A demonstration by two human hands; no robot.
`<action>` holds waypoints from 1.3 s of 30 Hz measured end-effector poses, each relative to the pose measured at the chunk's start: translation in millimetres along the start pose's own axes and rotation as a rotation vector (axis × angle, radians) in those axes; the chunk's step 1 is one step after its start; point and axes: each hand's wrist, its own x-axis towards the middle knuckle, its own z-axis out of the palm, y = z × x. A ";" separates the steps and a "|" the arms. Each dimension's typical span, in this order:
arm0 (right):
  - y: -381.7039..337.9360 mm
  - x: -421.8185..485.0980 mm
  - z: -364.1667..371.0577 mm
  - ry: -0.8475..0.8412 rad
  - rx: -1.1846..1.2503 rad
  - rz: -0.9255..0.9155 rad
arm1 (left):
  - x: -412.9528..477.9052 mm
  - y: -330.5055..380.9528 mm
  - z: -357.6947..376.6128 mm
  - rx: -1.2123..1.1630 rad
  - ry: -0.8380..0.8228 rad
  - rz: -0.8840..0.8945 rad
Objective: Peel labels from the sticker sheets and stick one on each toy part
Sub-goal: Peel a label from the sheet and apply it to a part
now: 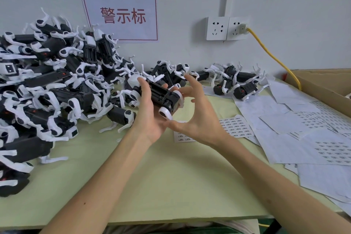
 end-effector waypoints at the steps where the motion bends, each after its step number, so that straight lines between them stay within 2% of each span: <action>1: -0.4 -0.6 1.0 -0.006 -0.014 0.002 | -0.2 -0.2 -0.2 0.014 -0.010 0.000; 5: -3.9 -1.1 1.5 0.037 0.091 0.056 | -1.4 3.9 -2.1 0.077 -0.096 0.007; 11: -11.2 3.9 -12.6 -0.008 0.334 0.223 | -0.7 4.4 -4.9 0.085 -0.154 0.025; 13: -12.1 4.5 -13.2 -0.020 0.328 0.232 | -2.3 2.7 -1.5 0.153 -0.130 0.030; 18: -13.6 3.5 -10.5 -0.081 0.352 0.244 | -4.8 5.0 1.6 0.191 0.065 0.064; 23: -12.8 3.2 -8.7 -0.106 0.345 0.231 | -2.6 5.3 -0.3 0.195 0.101 0.072; 28: -3.0 5.0 -7.7 0.104 0.117 0.189 | 1.1 0.4 -2.4 0.328 0.103 0.141; 31: 3.0 6.8 -13.8 0.255 -0.036 0.077 | 1.3 -4.4 -0.8 0.531 0.083 0.300; 35: 7.4 9.7 -19.4 0.267 -0.180 -0.065 | 0.9 -8.7 0.8 0.654 0.039 0.408; 39: 9.3 10.1 -21.1 0.232 -0.211 -0.082 | -0.7 -7.7 1.6 0.629 0.007 0.429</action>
